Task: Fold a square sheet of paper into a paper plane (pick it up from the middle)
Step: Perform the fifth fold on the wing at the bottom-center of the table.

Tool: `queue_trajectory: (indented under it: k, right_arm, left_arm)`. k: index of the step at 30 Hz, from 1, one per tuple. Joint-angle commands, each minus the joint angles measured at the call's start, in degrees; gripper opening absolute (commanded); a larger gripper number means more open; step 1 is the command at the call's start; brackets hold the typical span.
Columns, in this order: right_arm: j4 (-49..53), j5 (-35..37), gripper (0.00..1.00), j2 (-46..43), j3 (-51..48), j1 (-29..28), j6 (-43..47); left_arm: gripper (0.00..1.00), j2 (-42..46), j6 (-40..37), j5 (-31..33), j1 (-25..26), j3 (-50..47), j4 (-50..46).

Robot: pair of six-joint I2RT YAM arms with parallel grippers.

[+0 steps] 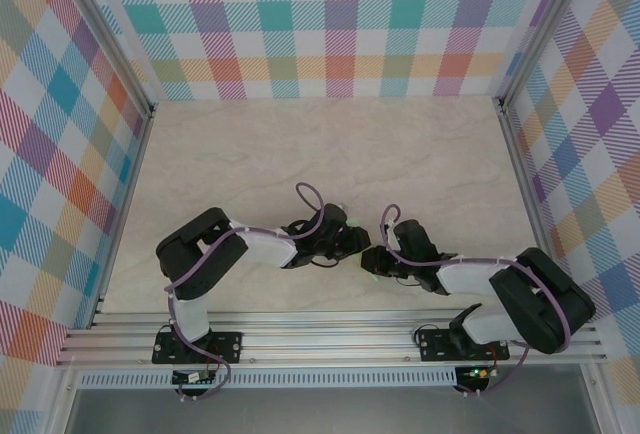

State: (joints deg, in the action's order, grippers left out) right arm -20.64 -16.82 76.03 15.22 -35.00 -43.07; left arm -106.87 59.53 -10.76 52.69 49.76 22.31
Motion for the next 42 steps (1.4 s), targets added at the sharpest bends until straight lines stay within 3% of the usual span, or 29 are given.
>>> queue_trajectory:
  k: [1, 5, 8, 14, 18, 29, 42]
  right_arm:
    - [9.6, -0.7, 0.20, -3.2, 1.1, 0.3, 0.1]
    - [15.8, -0.2, 0.26, -7.4, 1.4, 0.2, 0.3]
    - [18.7, -0.1, 0.25, -9.7, 1.7, 0.3, 0.7]
    - [20.6, -1.3, 0.13, -8.1, 3.4, 0.3, 1.0]
    - [20.9, -1.9, 0.11, -6.3, 3.1, 0.3, 1.8]
    - [31.6, 1.5, 0.24, -15.5, 7.0, 0.4, 5.0]
    - [31.2, 0.6, 0.24, -8.4, 10.2, 0.5, 6.5]
  left_arm:
    - [0.40, -1.7, -1.4, -0.5, -0.6, 0.8, -0.5]
    - [0.40, -2.0, -1.7, -0.7, -0.7, 0.6, -0.5]
    - [0.40, -1.9, -1.9, -0.9, -0.7, 0.6, -0.6]
    - [0.40, -2.0, -2.3, -1.6, -0.7, 1.1, -0.7]
    - [0.40, -1.9, -2.4, -1.6, -0.7, 1.3, -1.2]
    - [0.40, -1.9, -2.6, -2.4, -0.6, 1.6, -1.6]
    - [0.40, -2.0, -2.8, -3.1, -0.7, 2.0, -1.3]
